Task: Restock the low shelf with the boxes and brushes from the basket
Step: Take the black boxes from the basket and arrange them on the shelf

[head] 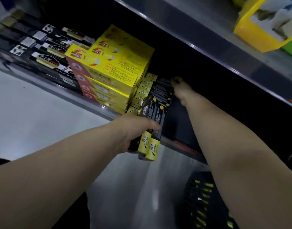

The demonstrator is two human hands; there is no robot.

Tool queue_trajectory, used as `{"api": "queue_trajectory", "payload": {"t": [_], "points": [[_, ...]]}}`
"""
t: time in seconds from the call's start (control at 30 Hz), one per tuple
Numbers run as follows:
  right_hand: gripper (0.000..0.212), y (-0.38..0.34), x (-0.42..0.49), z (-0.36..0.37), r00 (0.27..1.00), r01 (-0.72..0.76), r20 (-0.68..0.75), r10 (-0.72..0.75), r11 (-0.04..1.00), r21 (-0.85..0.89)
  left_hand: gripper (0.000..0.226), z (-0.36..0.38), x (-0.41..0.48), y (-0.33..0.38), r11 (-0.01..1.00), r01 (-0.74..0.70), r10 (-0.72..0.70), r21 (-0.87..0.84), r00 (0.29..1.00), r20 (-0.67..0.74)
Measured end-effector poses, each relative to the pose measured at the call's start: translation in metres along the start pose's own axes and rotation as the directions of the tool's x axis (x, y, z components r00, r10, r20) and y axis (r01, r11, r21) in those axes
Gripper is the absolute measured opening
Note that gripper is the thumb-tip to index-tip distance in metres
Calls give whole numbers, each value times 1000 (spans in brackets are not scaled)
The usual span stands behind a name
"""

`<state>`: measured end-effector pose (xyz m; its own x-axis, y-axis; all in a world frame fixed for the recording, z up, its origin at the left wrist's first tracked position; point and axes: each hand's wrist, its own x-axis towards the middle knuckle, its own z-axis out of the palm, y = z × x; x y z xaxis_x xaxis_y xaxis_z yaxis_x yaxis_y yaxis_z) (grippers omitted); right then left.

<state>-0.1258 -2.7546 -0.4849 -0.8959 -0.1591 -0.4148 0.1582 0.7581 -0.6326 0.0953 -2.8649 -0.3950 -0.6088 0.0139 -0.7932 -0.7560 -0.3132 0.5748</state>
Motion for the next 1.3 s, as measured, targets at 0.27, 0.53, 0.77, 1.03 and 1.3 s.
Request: {"api": "queue_trajectory", "payload": {"t": [0.27,0.53,0.77,1.03,1.3], "points": [[47,6,13,14,991,85,126,-47,945,-317,19,4,8,-2,999,0,0,-33,1000,-25],[73,-33,-56,-28,861,400,492,-128,769,-499,26,0,7,0,999,51,-51,8,999,-6],[110,-33,-159,-55,689,387,706,-161,906,-171,15,-3,-7,3,998,29,-35,50,991,126],[11,-20,-165,-78,855,438,448,-263,829,-348,45,-11,-17,-7,996,55,-57,70,998,34],[33,-5,-131,-30,958,216,252,-134,918,-334,53,-32,-12,-17,981,29,-5,192,992,-125]]}}
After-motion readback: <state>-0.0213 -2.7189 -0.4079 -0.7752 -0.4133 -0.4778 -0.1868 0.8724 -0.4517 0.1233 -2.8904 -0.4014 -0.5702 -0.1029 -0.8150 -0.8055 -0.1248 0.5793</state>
